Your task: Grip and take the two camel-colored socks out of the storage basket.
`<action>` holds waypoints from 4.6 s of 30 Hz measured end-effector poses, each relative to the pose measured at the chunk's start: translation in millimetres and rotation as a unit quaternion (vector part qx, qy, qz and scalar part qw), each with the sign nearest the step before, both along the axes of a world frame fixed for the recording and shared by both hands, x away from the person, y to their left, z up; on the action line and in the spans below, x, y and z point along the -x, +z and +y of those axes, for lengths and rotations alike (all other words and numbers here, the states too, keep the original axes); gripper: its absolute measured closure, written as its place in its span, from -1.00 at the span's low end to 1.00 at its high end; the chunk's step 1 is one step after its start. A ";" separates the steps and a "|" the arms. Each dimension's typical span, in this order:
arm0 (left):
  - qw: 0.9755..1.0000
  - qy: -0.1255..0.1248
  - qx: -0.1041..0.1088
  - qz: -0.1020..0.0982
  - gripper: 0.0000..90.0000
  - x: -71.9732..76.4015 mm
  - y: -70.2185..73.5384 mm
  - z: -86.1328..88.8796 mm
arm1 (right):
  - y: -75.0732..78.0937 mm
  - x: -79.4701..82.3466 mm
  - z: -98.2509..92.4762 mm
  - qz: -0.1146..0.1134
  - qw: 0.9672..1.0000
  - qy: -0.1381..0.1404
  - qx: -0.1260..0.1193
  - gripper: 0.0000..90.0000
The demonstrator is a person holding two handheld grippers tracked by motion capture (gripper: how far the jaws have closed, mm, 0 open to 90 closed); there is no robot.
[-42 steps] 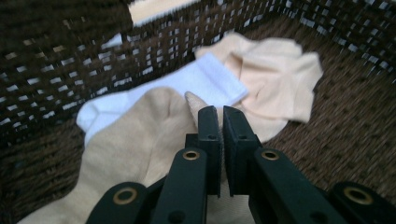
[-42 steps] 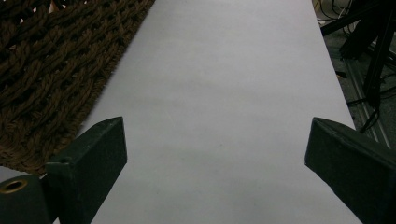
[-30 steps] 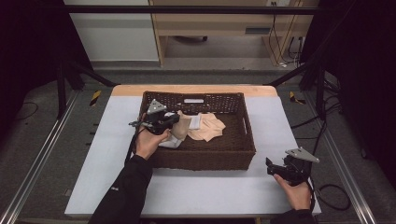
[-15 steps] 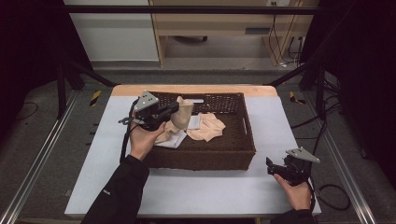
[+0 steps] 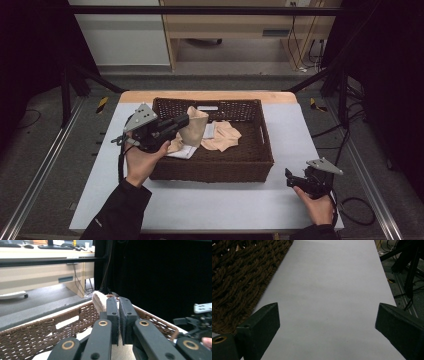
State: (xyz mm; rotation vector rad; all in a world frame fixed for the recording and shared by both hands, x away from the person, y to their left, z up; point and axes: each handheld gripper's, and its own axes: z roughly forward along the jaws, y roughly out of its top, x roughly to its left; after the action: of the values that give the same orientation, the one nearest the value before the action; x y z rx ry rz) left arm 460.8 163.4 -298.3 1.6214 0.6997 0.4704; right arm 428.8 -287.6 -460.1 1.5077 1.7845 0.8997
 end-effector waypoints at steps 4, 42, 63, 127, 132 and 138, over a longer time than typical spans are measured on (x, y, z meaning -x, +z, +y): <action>1.000 -0.011 0.002 -0.009 0.92 18.3 4.3 2.1 | 1.1 0.3 -0.2 -0.003 1.000 0.000 -0.001 -0.87; 0.987 -0.077 -0.095 0.108 0.92 86.3 -121.5 2.6 | 4.6 6.8 -4.0 -0.033 0.999 -0.010 -0.022 -0.88; 0.981 -0.053 -0.146 0.115 0.15 74.6 -156.6 1.6 | 2.1 6.5 -5.5 -0.041 0.998 -0.016 -0.035 -0.89; 0.990 0.112 -0.066 0.062 -0.05 -73.8 -57.1 3.8 | 4.8 3.2 -8.0 -0.062 0.996 -0.033 -0.046 -0.90; 0.986 0.118 -0.087 0.075 -0.05 -88.0 -69.0 -1.5 | 4.8 3.3 -7.5 -0.062 0.997 -0.031 -0.044 -0.90; 0.981 0.121 -0.120 0.089 -0.09 -104.7 -87.2 -7.4 | 4.2 2.7 -7.2 -0.061 0.997 -0.028 -0.042 -0.90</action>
State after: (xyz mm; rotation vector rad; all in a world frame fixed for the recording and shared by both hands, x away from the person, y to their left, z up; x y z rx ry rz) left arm 565.5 155.9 -385.5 1.8289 1.0146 0.6085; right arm 426.0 -294.8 -455.9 1.5141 1.6279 1.0260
